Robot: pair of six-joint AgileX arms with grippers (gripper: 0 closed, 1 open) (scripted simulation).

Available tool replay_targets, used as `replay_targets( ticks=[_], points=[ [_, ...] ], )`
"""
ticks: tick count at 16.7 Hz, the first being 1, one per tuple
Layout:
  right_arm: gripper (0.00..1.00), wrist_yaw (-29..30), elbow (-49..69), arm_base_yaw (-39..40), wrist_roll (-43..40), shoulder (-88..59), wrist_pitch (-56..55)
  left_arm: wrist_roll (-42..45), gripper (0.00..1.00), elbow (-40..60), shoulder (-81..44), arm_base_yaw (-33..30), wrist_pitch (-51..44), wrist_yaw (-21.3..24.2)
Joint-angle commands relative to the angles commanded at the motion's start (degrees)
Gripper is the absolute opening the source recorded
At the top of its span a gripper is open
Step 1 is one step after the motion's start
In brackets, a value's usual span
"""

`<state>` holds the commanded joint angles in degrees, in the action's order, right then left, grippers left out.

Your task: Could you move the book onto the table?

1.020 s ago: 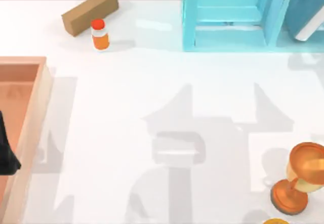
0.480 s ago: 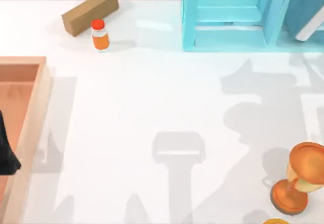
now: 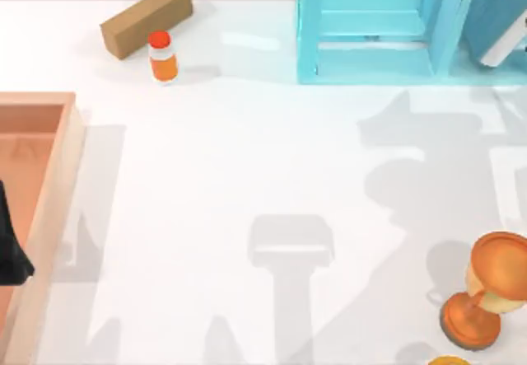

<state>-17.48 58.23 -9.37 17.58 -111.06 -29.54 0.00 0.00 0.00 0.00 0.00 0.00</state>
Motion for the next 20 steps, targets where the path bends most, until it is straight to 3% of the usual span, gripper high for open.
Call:
replay_targets(
  ticks=[9, 15, 20],
  points=[
    [1.00, 3.08, 19.12, 3.09, 1.29, -17.28, 1.50, 0.00, 1.00, 0.00, 0.00, 0.00, 0.00, 0.00],
    [1.00, 3.40, 20.82, 3.40, 1.40, -18.77, 1.72, 0.00, 1.00, 0.00, 0.00, 0.00, 0.00, 0.00],
    [0.62, 3.40, 20.82, 3.40, 1.40, -18.77, 1.72, 0.00, 1.00, 0.00, 0.00, 0.00, 0.00, 0.00]
  ],
)
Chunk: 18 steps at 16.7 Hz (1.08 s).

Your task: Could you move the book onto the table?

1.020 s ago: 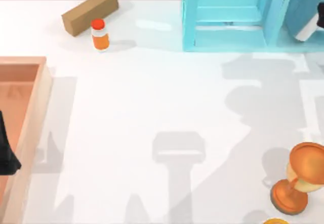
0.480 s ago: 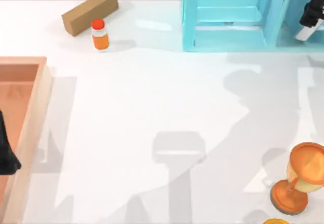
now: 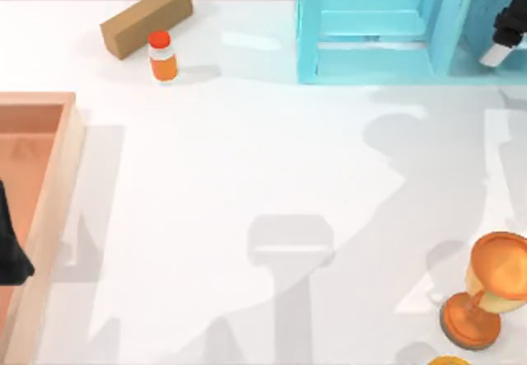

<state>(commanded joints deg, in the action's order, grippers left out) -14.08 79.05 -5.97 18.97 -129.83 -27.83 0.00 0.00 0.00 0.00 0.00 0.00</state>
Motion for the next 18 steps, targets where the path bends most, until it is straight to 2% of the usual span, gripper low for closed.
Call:
replay_targets(
  ticks=[8, 16, 17, 18],
  points=[
    [0.02, 0.00, 0.00, 0.00, 0.00, 0.00, 0.00, 0.00, 1.00, 0.00, 0.00, 0.00, 0.00, 0.00],
    [0.00, 0.00, 0.00, 0.00, 0.00, 0.00, 0.00, 0.00, 1.00, 0.00, 0.00, 0.00, 0.00, 0.00],
    [0.00, 7.34, -6.22, 1.14, -0.43, 3.07, -3.29, 0.00, 1.00, 0.00, 0.00, 0.00, 0.00, 0.00],
    [0.00, 7.33, -6.26, 1.13, -0.43, 3.19, -3.19, 0.00, 1.00, 0.00, 0.00, 0.00, 0.00, 0.00]
  ],
)
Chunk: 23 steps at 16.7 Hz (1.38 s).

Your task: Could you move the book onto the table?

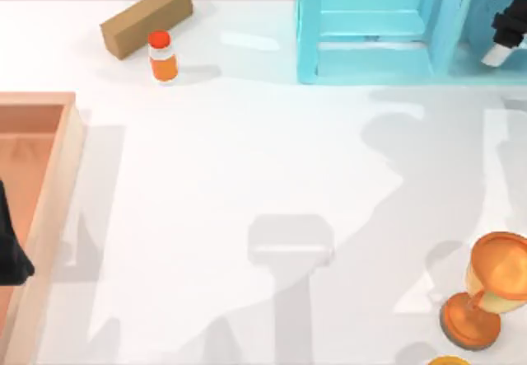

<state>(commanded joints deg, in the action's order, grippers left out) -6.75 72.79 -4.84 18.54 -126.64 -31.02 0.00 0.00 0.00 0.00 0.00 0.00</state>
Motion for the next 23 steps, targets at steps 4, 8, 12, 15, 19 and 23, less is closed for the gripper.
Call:
replay_targets(
  ticks=[4, 8, 12, 15, 19, 23],
  points=[
    [0.00, -0.51, -2.21, -0.33, -0.05, 6.31, 4.96, 0.00, 1.00, 0.00, 0.00, 0.00, 0.00, 0.00],
    [0.00, -1.40, -6.87, -1.04, -0.43, 21.74, 15.21, 0.00, 1.00, 0.00, 0.00, 0.00, 0.00, 0.00],
    [0.00, -2.43, -11.96, -1.94, -0.87, 40.62, 27.15, 0.00, 1.00, 0.00, 0.00, 0.00, 0.00, 0.00],
    [0.00, -3.12, -15.31, -2.55, -1.18, 51.97, 35.09, 0.00, 1.00, 0.00, 0.00, 0.00, 0.00, 0.00],
    [0.00, -3.61, -17.93, -2.99, -1.43, 58.91, 41.08, 0.00, 1.00, 0.00, 0.00, 0.00, 0.00, 0.00],
    [0.00, -3.60, -18.04, -2.73, -1.37, 58.80, 41.18, 0.00, 1.00, 0.00, 0.00, 0.00, 0.00, 0.00]
  ],
)
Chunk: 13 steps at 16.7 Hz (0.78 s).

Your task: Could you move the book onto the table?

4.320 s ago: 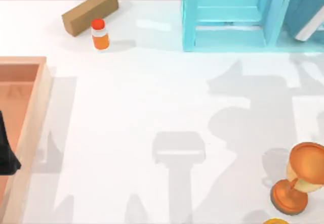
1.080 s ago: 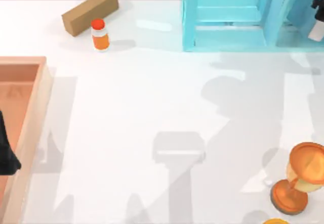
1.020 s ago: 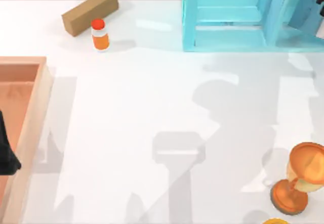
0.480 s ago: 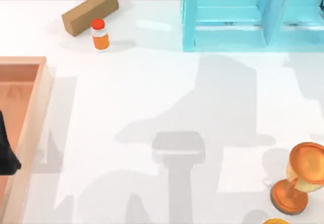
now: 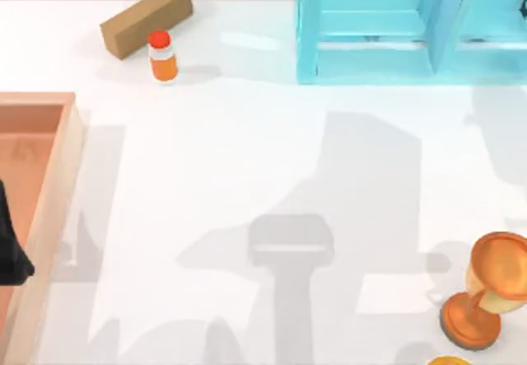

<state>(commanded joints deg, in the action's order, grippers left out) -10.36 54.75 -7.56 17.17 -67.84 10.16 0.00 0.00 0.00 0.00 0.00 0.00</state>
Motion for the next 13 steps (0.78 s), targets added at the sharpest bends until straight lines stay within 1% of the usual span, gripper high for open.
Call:
replay_targets(
  ticks=[3, 6, 9, 13],
  points=[
    [0.00, 1.71, 1.14, 1.77, -0.66, -1.67, 0.81, 0.00, 1.00, 0.00, 0.00, 0.00, 0.00, 0.00],
    [0.00, 8.25, 5.36, 8.35, -3.29, -8.01, 3.86, 0.00, 1.00, 0.00, 0.00, 0.00, 0.00, 0.00],
    [0.00, 18.50, 12.05, 18.51, -7.72, -17.72, 8.36, 0.00, 1.00, 0.00, 0.00, 0.00, 0.00, 0.00],
    [0.00, 35.77, 23.54, 35.30, -15.44, -33.32, 15.30, 0.00, 1.00, 0.00, 0.00, 0.00, 0.00, 0.00]
  ],
)
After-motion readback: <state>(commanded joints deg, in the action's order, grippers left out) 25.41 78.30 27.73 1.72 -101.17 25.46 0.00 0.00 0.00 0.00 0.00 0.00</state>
